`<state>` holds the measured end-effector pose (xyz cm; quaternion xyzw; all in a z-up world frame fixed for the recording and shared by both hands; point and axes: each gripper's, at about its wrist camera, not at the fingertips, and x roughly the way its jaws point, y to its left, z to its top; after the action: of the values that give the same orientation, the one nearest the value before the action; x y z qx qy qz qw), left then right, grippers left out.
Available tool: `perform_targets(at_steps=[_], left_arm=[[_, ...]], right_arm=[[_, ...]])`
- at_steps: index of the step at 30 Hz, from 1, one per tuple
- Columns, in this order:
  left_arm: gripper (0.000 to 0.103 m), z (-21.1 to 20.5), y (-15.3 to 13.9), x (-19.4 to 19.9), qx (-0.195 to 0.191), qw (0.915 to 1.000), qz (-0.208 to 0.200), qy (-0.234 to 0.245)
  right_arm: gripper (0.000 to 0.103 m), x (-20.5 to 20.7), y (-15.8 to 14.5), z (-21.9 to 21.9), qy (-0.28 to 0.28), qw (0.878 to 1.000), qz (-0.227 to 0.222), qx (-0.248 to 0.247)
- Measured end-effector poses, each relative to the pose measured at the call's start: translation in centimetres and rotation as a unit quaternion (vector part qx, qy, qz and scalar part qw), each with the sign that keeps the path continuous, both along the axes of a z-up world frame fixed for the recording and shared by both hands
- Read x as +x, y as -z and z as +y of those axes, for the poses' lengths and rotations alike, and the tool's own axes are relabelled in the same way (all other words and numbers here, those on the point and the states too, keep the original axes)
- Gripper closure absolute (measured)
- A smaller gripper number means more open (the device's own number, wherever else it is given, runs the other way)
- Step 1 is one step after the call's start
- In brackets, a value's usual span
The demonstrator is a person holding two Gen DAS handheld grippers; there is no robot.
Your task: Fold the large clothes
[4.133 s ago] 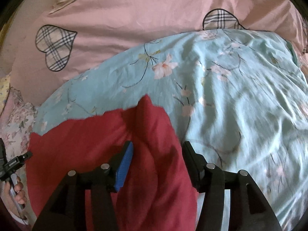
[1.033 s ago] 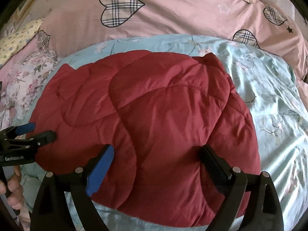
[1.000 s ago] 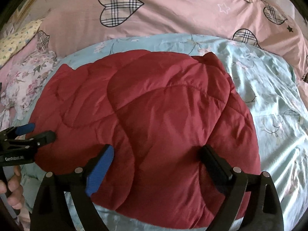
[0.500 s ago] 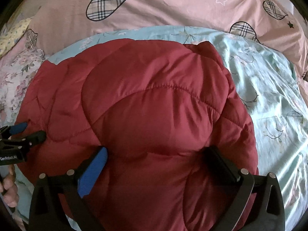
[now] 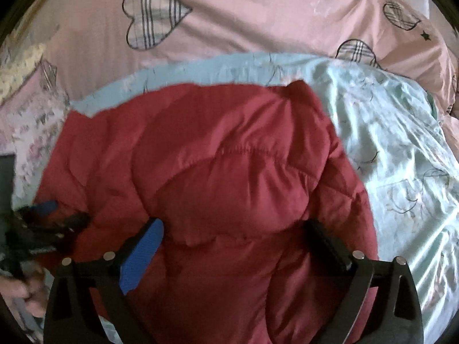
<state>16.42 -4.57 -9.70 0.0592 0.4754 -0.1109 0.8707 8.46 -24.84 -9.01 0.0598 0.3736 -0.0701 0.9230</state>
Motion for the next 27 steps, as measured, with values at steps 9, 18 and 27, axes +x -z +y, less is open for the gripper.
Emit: perform_targets(at_steps=[9,18,27], left_arm=[[0.000,0.8,-1.4,-1.0,-0.014,0.9999,-0.003,0.006],[0.000,5.9,-1.4,-0.9,-0.043,0.9980,-0.002,-0.046],[0.000,5.3,-0.2,0.2,-0.027,0.9987,0.001,-0.043]], right_arm=[[0.002,0.9,2.5,-0.4,-0.005,1.000,0.027,-0.012],[0.002,0.6,2.7,-0.5,-0.006,1.000,0.022,-0.004],[0.004,-0.5,1.6,0.1,-0.001,1.000,0.011,-0.013]])
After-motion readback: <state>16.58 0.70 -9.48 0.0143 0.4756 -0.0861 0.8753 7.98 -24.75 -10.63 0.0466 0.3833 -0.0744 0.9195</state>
